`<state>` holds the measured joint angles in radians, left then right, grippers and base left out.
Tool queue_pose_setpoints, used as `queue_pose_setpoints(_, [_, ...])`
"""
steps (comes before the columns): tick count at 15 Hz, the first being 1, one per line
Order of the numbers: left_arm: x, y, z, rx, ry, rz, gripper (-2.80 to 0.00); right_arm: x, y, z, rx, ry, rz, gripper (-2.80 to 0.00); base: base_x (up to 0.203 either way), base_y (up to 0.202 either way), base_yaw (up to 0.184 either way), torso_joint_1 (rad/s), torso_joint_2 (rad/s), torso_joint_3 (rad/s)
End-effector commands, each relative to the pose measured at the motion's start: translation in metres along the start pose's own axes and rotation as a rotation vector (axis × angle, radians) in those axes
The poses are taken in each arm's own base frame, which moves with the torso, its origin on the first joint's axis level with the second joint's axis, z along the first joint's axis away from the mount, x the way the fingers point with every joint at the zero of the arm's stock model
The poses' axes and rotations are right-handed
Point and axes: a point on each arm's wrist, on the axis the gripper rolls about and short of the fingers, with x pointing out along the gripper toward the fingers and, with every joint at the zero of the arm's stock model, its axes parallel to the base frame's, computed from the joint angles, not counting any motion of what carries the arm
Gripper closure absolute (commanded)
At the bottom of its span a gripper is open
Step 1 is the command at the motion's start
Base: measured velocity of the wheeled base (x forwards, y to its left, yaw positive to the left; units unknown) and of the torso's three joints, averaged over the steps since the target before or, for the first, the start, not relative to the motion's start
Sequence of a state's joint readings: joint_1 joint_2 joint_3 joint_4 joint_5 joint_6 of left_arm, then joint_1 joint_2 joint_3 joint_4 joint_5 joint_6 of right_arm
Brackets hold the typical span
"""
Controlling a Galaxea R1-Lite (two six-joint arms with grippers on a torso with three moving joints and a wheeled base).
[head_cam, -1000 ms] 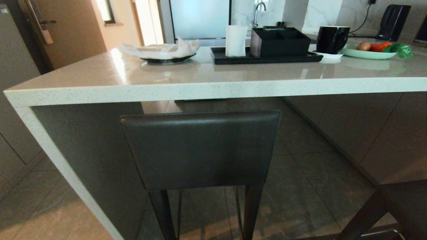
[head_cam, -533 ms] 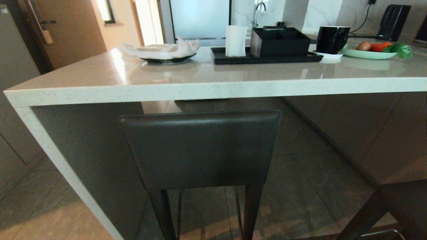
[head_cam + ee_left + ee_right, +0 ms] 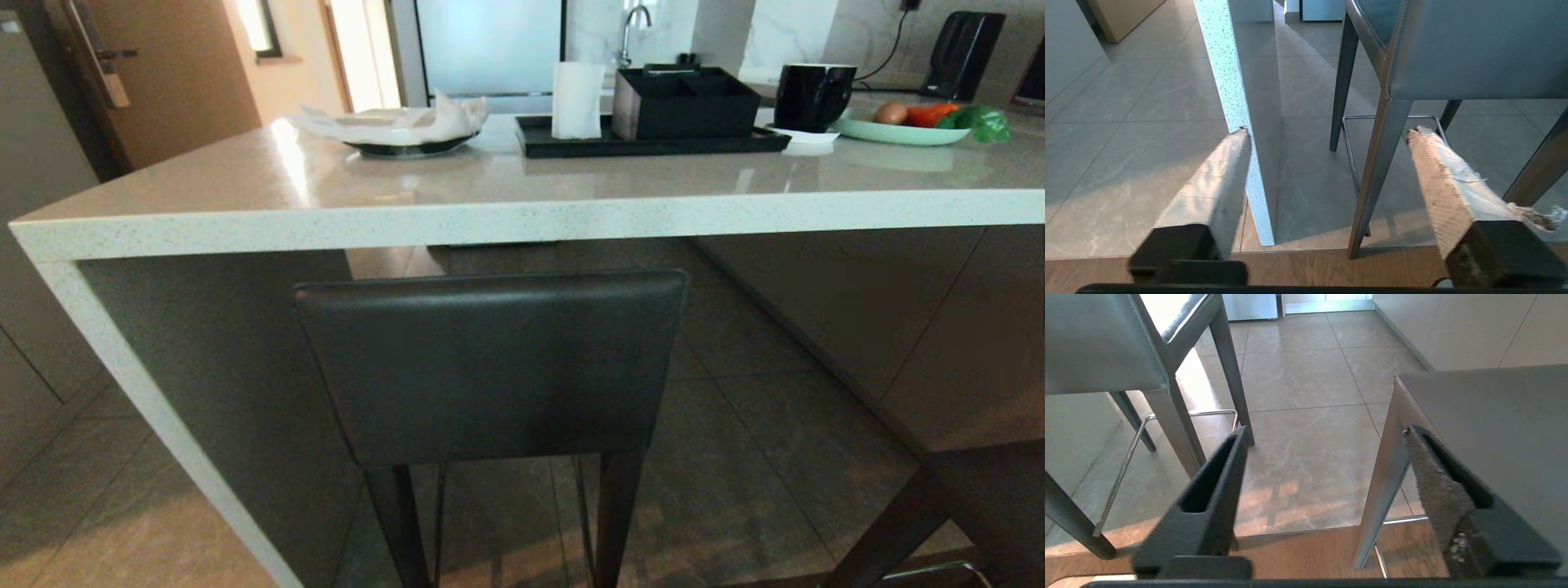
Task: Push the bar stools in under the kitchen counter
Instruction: Pull the gray chair out from under the dining table
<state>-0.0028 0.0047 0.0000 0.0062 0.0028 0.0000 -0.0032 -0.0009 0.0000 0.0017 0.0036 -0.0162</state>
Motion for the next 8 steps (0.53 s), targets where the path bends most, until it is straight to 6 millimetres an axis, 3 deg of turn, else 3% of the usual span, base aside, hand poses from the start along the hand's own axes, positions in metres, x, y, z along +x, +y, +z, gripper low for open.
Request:
queue_pose_setpoints(1, [0.0001,0.0000,0.0000,0.000,0.001,0.003,-2.80,-0.0001,0.0000,0.0000,-0.001,-0.001,0.000,-2.80,0.000,0.000,0.000,0.000,0.00,0.000])
queue_pose_setpoints(8, [0.0000,0.0000,0.0002,0.006,0.002,-0.001,-2.80,-0.0001,0.0001,0.0001,-0.012,-0.001,0.004,-2.80,0.000,0.000,0.000,0.000,0.00,0.000])
